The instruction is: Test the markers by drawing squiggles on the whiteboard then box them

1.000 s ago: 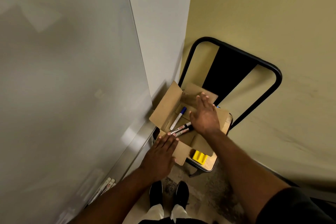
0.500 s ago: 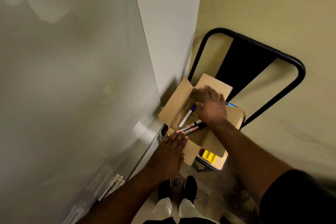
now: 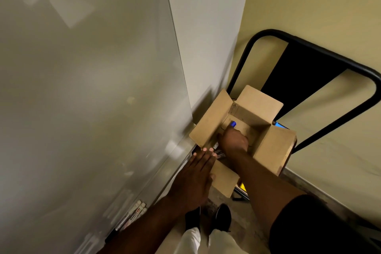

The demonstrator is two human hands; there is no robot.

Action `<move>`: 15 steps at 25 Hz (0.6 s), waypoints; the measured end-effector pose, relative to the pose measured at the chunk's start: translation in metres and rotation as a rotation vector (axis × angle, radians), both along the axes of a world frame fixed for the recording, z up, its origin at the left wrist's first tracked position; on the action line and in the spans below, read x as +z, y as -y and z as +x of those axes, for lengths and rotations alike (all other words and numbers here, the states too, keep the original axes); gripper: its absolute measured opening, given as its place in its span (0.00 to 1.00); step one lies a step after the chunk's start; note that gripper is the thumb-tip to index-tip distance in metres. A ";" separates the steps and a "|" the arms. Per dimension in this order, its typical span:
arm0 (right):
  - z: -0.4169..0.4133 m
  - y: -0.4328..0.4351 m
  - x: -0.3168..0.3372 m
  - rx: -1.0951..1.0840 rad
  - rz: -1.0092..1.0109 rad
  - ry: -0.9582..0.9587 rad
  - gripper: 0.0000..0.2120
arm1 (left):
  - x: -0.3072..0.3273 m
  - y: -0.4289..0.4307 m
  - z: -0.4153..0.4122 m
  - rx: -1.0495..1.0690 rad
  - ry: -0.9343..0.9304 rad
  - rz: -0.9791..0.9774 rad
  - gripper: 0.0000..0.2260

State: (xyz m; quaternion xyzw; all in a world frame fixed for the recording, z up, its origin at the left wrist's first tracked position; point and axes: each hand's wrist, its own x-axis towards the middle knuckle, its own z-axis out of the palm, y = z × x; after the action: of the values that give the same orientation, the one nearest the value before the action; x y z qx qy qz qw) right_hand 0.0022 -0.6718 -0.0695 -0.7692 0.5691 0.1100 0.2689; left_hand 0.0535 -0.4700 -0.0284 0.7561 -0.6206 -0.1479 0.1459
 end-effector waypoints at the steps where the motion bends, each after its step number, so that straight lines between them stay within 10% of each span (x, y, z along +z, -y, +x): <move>1: 0.001 0.002 -0.003 -0.030 0.026 0.001 0.13 | 0.000 0.000 0.000 0.014 -0.012 -0.013 0.24; 15: -0.040 -0.058 0.054 -0.354 0.062 0.666 0.10 | 0.025 0.041 -0.007 0.280 -0.481 -0.060 0.25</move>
State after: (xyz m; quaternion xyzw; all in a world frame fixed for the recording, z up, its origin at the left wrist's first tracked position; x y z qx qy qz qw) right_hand -0.0376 -0.6137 -0.0158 -0.6442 0.5711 -0.1771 0.4770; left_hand 0.0469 -0.5106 -0.0029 0.7730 -0.4618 -0.2829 0.3304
